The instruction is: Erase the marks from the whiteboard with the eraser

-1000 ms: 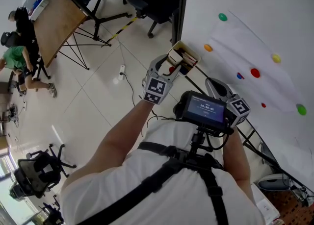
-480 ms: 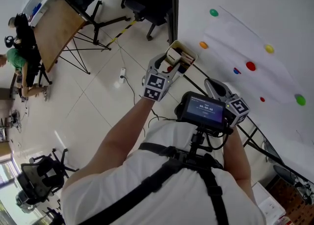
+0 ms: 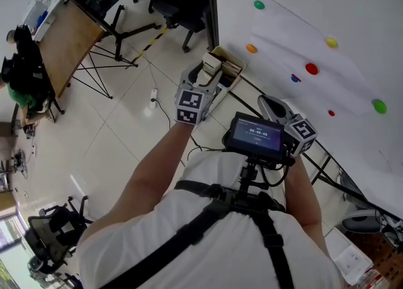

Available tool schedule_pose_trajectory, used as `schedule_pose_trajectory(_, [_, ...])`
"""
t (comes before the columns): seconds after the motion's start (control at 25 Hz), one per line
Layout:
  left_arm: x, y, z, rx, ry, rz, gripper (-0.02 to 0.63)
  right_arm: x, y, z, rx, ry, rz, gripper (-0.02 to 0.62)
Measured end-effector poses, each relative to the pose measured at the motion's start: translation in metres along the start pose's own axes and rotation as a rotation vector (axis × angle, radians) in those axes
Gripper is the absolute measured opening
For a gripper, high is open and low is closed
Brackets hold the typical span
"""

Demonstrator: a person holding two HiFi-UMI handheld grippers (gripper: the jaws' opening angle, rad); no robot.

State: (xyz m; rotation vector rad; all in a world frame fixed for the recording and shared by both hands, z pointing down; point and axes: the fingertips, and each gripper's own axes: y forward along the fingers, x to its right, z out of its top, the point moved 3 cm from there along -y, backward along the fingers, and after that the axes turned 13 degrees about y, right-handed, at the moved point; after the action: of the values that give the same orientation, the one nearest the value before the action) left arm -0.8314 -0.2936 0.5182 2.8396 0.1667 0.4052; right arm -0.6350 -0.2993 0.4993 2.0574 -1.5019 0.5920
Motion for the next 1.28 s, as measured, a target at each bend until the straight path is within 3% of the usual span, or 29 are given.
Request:
schedule_pose_trajectory(0.36, [-0.005,-0.013,0.014,0.103,0.019,0.033,0.270,0.008,-0.002,0.001,0.032,-0.007,0.000,0.020])
schedule_pose_trajectory(0.52, [0.003,-0.020,0.012,0.123,0.005,0.007,0.270,0.015,-0.004,0.004,0.054,-0.016,-0.007,0.020])
schedule_pose_trajectory(0.88, [0.061,-0.062,-0.001,0.090,-0.010,-0.152,0.270,-0.008,-0.046,-0.023,0.090,0.004,-0.062,0.020])
schedule_pose_trajectory(1.08, [0.131,-0.120,0.003,0.105,-0.010,-0.283,0.270,-0.051,-0.119,-0.064,0.139,0.029,-0.143,0.020])
schedule_pose_trajectory(1.28, [0.182,-0.126,0.008,0.114,-0.014,-0.398,0.270,-0.057,-0.167,-0.075,0.169,0.042,-0.226,0.020])
